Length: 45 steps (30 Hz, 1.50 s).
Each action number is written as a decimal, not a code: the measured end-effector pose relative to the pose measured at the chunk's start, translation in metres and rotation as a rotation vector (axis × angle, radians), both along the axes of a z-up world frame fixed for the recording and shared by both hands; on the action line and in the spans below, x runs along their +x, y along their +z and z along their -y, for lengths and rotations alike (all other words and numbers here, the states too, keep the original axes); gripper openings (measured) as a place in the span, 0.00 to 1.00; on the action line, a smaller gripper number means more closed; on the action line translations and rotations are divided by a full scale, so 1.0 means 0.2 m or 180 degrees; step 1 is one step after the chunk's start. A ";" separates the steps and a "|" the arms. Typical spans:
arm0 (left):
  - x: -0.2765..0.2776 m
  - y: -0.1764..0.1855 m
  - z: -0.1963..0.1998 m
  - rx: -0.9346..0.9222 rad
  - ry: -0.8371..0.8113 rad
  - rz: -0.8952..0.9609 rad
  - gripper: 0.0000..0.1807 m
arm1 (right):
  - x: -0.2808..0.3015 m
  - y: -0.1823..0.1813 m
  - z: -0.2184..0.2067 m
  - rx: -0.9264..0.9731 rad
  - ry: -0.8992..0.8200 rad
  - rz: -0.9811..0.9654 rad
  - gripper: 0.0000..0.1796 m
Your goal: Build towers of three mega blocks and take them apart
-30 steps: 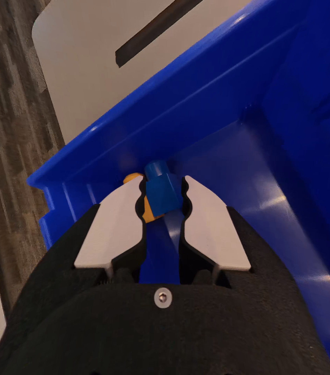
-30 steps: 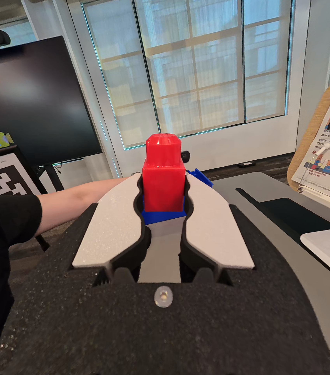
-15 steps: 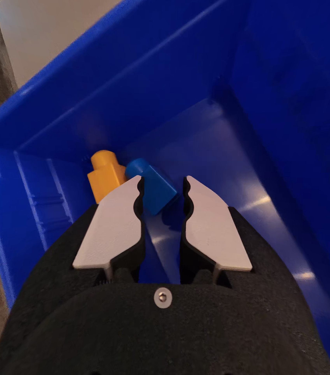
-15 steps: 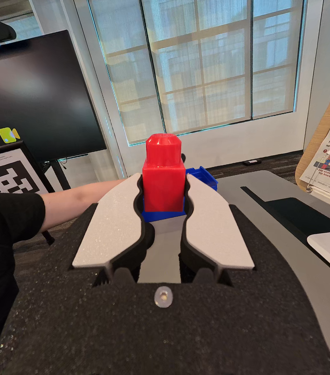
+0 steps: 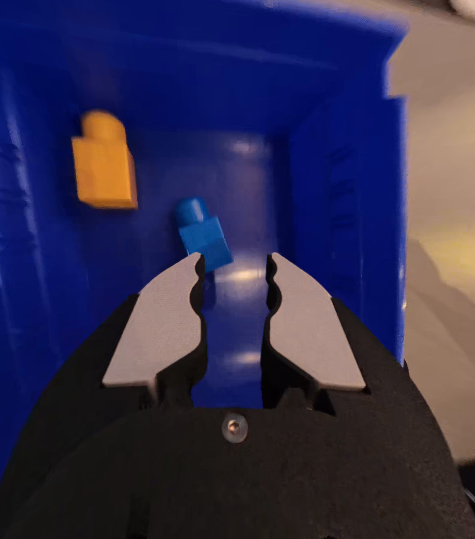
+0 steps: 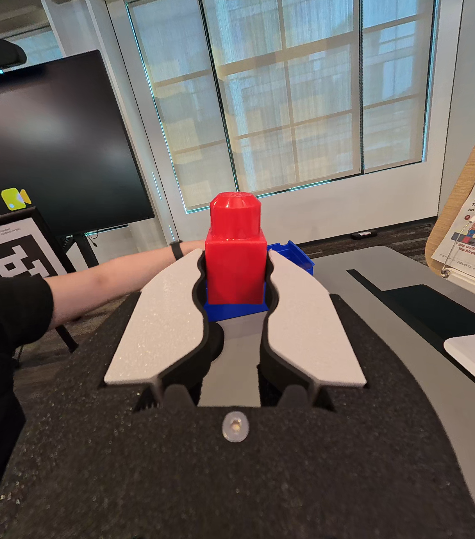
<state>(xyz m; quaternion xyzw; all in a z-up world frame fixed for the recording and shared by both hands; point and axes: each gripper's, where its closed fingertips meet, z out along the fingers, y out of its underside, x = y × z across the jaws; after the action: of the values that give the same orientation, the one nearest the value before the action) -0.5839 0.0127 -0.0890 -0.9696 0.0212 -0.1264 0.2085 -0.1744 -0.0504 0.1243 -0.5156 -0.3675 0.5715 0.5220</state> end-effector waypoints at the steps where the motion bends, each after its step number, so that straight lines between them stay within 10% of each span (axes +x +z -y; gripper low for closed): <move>1: -0.01 -0.04 0.02 -0.0245 0.0040 -0.0093 0.27 | 0.00 0.00 0.00 -0.0004 0.0000 0.0000 0.20; 13: -0.05 -0.25 -0.02 -0.1048 0.0328 -0.0811 0.35 | 0.02 0.02 0.01 0.0008 0.0027 -0.0037 0.20; 32: -0.03 -0.28 0.02 -0.1429 0.0275 -0.0865 0.21 | 0.04 0.03 0.00 -0.0030 0.0035 -0.0066 0.20; 39: -0.06 -0.24 -0.02 -0.1047 0.0031 -0.0831 0.20 | 0.04 0.01 0.01 -0.0023 0.0035 -0.0003 0.20; 45: 0.10 0.18 -0.16 0.0033 -0.0225 0.0312 0.20 | 0.04 -0.03 -0.04 -0.0093 -0.0004 0.0015 0.20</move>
<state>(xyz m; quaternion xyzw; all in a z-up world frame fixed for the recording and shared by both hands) -0.5640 0.0437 -0.0535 -0.9598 0.0458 -0.1809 0.2097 -0.1669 -0.0434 0.1187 -0.5247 -0.3599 0.5753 0.5139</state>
